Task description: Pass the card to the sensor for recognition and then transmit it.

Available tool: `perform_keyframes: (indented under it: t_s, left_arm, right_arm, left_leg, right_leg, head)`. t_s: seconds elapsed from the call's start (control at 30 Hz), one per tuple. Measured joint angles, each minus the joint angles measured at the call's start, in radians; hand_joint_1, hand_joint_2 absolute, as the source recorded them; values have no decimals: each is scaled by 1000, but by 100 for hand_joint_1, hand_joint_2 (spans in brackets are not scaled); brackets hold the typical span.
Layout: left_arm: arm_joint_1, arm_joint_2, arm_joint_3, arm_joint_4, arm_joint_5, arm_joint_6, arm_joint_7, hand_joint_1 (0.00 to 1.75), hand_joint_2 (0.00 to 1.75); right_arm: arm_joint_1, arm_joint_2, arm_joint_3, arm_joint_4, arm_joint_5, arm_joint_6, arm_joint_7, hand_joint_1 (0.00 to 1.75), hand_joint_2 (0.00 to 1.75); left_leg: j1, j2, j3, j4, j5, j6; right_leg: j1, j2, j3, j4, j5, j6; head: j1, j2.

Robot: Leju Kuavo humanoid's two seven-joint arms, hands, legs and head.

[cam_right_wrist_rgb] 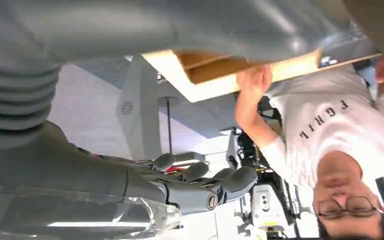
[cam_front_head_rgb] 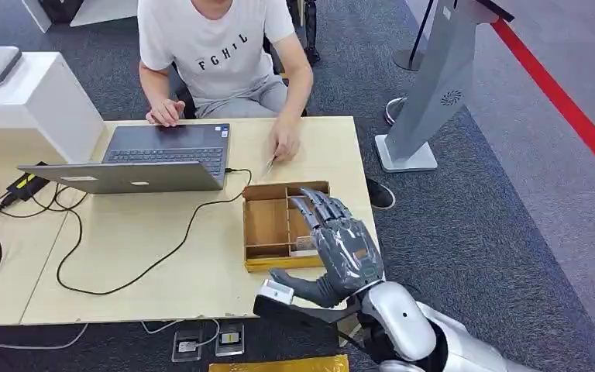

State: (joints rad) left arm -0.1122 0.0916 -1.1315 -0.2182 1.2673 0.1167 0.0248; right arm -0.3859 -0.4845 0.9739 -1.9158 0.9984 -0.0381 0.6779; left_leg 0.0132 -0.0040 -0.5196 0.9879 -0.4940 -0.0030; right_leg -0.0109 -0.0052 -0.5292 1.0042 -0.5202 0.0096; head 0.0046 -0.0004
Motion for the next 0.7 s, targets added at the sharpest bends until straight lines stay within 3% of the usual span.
perform_keyframes:
  t_s: [0.27,0.7]
  left_arm:
    - [-1,0,0,1,-14,-13,7,0,0]
    - [-6,0,0,1,-42,-24,17,0,0]
  right_arm:
    - [120,29,-78,5,103,52,-8,0,175]
    - [140,88,-140,96,187,109,-32,0,175]
  left_leg:
    - [0,0,0,0,0,0]
    - [0,0,0,0,0,0]
  right_leg:
    - [0,0,0,0,0,0]
    - [0,0,0,0,0,0]
  head:
    - [0,0]
    - [0,0]
